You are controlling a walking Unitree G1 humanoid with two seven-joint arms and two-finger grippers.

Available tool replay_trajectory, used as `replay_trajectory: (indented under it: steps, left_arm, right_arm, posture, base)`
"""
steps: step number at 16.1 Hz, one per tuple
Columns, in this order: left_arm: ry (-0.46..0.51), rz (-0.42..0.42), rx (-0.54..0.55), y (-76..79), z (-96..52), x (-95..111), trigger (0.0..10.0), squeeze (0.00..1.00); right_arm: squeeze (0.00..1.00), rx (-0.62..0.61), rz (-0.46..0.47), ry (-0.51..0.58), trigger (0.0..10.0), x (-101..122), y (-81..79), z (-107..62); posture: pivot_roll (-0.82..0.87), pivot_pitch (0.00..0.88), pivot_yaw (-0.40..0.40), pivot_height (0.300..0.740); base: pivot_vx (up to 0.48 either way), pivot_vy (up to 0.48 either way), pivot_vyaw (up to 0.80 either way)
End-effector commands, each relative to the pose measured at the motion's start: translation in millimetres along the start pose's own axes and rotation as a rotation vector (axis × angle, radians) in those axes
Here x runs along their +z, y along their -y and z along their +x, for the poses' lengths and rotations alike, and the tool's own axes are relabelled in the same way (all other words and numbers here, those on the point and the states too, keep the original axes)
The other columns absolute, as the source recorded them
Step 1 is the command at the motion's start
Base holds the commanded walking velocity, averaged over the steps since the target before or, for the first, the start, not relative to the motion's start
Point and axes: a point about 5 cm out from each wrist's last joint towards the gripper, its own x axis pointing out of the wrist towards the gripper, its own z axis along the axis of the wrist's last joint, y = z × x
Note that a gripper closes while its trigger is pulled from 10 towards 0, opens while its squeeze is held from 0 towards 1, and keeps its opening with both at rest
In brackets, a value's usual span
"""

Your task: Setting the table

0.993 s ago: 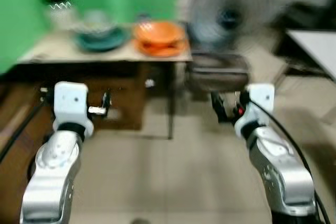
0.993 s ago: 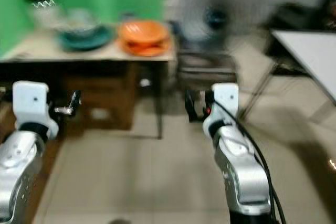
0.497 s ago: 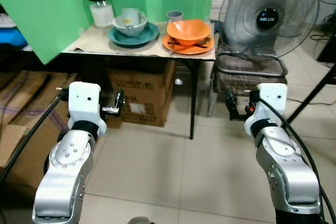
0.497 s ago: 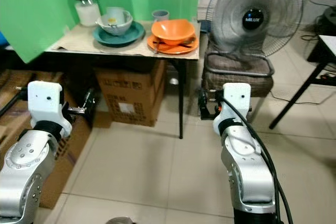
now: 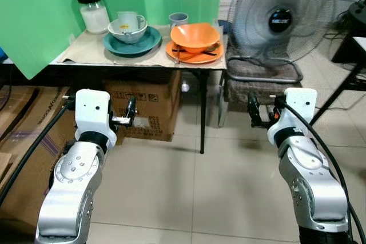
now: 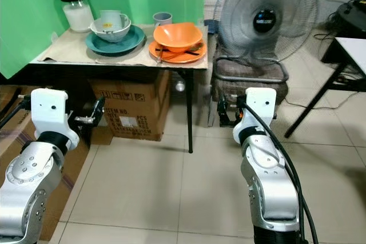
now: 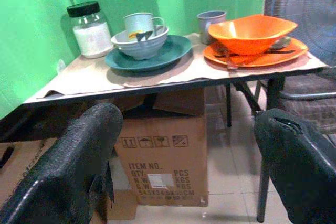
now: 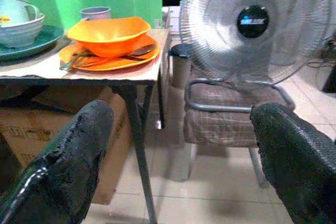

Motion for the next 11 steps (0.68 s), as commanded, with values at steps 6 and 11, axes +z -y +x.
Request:
replay_trajectory:
  steps: [6,11]
  left_arm:
    - [0.001,0.003,-0.009,0.1,-3.8,-1.3,10.0,0.00]
    - [0.043,-0.034,0.017,6.8,3.2,5.4,10.0,0.00]
  right_arm:
    - [1.00,0.031,0.005,0.018,10.0,4.1,-4.8,1.7]
    - [1.00,0.072,-0.029,0.031,10.0,12.7,-1.3,11.6]
  posture:
    - [0.04,0.000,0.038,0.740]
    - [0.03,0.000,-0.016,0.740]
  base:
    - [0.330,0.000,0.00]
    - [0.337,0.000,0.00]
